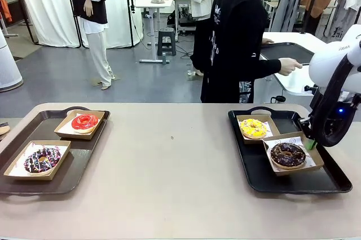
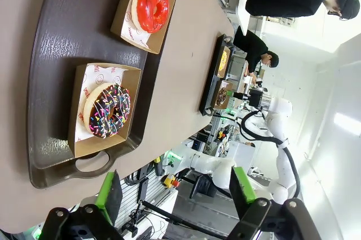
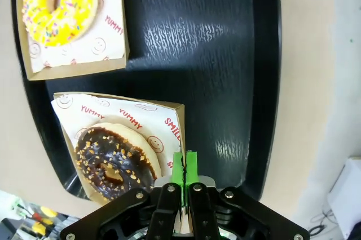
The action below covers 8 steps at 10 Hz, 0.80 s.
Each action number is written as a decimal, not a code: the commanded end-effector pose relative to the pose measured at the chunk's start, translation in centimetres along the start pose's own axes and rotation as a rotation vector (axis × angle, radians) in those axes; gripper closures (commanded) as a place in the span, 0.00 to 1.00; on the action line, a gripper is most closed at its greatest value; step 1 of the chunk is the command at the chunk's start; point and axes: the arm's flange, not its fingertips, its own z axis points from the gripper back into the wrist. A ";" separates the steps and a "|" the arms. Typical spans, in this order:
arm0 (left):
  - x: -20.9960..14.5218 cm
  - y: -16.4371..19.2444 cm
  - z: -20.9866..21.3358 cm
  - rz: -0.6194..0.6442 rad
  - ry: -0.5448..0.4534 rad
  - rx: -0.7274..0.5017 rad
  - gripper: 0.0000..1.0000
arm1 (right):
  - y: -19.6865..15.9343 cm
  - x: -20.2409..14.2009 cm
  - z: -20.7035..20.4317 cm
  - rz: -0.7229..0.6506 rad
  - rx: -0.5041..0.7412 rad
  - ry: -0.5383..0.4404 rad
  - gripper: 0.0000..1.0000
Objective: Individually package the donuts and arrange them on the tray.
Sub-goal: Place the picked Paper togo box on the Handle tray.
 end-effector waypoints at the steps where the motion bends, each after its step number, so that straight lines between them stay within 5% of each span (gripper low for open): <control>1: -0.1 0.0 0.2 -0.005 -0.004 -0.002 0.00 | 0.2 0.4 -1.6 0.014 0.028 -0.025 0.99; 4: -0.1 0.0 0.2 -0.005 -0.004 -0.002 0.00 | 0.7 0.6 -2.8 0.063 0.019 -0.043 0.99; 7: -0.1 0.0 0.2 -0.005 -0.004 -0.002 0.00 | 0.7 0.7 -2.7 0.082 0.031 -0.052 0.09; 8: -0.1 0.0 0.2 -0.005 -0.004 -0.002 0.00 | 0.6 0.7 -2.6 0.084 0.032 -0.055 0.00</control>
